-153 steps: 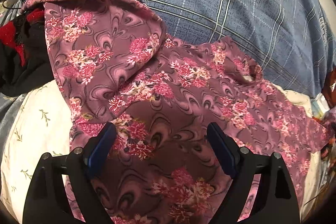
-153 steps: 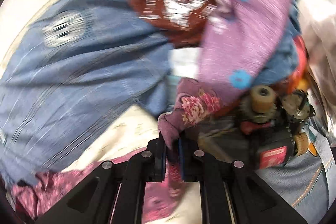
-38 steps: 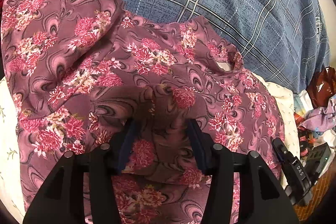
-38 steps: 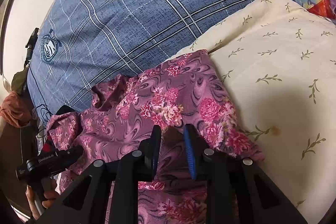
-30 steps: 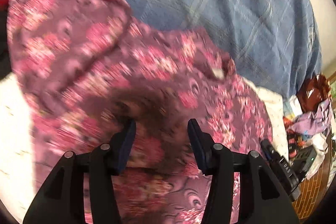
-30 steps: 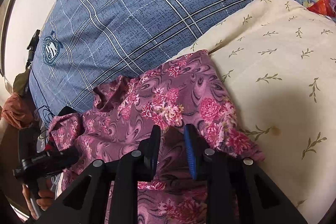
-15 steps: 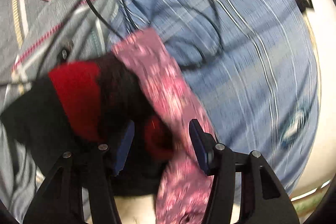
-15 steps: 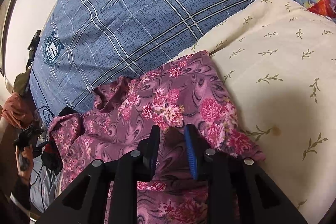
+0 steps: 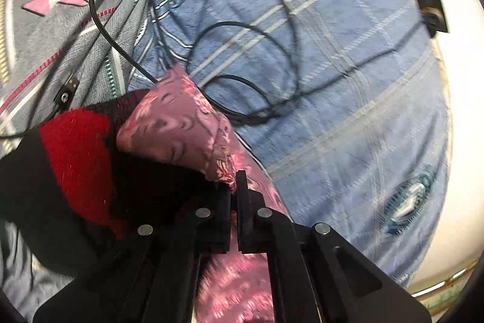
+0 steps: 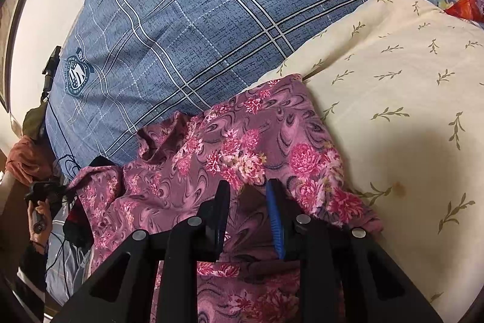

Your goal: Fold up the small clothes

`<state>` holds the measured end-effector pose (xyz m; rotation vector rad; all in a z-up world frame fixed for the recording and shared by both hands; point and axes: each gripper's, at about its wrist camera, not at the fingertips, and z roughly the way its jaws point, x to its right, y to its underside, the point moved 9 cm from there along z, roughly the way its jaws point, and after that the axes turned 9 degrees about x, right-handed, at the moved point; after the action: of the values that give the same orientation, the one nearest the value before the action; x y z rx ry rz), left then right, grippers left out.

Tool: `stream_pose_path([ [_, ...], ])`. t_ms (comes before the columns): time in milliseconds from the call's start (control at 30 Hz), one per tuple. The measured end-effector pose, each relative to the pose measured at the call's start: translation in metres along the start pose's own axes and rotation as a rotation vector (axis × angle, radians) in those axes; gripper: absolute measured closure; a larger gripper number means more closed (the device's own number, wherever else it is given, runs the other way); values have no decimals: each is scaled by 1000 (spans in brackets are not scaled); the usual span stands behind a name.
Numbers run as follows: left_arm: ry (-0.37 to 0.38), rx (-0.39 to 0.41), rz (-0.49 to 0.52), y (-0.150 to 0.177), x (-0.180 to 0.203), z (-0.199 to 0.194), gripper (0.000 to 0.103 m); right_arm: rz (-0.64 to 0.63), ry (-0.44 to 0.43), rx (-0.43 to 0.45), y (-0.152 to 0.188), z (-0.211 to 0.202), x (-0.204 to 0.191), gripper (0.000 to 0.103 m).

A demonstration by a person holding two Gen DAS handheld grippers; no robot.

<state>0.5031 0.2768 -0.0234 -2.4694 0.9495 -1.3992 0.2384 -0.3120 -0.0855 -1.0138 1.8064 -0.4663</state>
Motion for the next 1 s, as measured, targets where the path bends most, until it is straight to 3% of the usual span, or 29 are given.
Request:
stream_pose_path([
  [133,40,-4,-21,18,20,-27,103,2,-2,2,0,-1,0,77],
  [367,106,-57,-37,99,64,-53,103,5,-5,5,0,-1,0,76],
  [667,151,-267,-51,246,112,-21,103,14,-17,8,-1,-3,0,76],
  [833,152,-357,10,319,145,-4,103,15,-19,9,-1,-3,1,76],
  [1000,115,-442,176,388,169,-2,96,21,-26,11,-1,-4,1,76],
])
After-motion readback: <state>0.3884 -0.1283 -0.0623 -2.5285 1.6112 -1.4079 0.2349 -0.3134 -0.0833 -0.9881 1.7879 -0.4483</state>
